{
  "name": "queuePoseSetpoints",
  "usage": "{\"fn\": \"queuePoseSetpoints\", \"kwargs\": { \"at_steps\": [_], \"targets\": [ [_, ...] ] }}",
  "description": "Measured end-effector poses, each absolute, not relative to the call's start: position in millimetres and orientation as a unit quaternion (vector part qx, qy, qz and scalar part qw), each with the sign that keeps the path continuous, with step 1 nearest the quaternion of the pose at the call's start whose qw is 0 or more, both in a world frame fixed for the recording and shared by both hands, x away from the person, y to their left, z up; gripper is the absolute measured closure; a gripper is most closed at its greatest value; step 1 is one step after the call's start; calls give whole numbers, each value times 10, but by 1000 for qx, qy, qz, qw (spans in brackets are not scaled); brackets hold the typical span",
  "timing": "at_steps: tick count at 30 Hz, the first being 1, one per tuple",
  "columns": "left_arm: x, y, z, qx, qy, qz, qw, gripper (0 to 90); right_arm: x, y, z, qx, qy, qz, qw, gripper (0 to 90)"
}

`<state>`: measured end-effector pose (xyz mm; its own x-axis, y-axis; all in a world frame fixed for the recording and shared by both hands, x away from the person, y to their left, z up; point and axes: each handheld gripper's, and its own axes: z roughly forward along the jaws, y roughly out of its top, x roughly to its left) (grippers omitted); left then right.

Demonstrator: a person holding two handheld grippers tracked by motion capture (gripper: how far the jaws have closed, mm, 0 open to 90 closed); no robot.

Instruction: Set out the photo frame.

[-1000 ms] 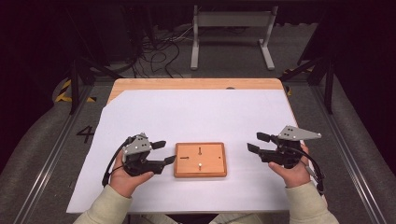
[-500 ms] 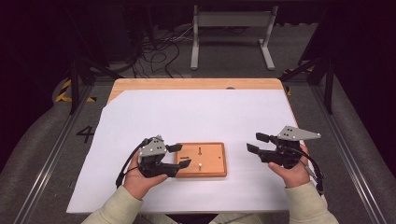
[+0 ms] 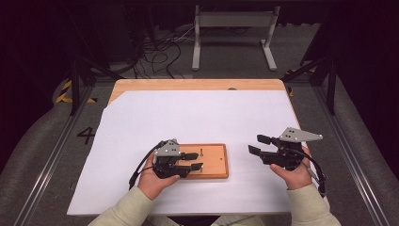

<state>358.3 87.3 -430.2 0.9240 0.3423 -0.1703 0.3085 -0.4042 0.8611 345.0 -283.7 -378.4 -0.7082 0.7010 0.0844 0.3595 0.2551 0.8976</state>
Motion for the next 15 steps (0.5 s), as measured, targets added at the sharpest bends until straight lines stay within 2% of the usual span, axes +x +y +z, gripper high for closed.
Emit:
{"fn": "queuePoseSetpoints", "kwargs": {
  "at_steps": [11, 15],
  "targets": [
    [3601, 742, -4514, 849, 183, 4, 495, 641, 3459, -2832, -3808, 343, 776, 506, 158, 440],
    [3594, 694, -4560, 861, 178, 2, 477, 713, 3465, -2831, -3819, 342, 777, 506, 154, 441]
  ]
}}
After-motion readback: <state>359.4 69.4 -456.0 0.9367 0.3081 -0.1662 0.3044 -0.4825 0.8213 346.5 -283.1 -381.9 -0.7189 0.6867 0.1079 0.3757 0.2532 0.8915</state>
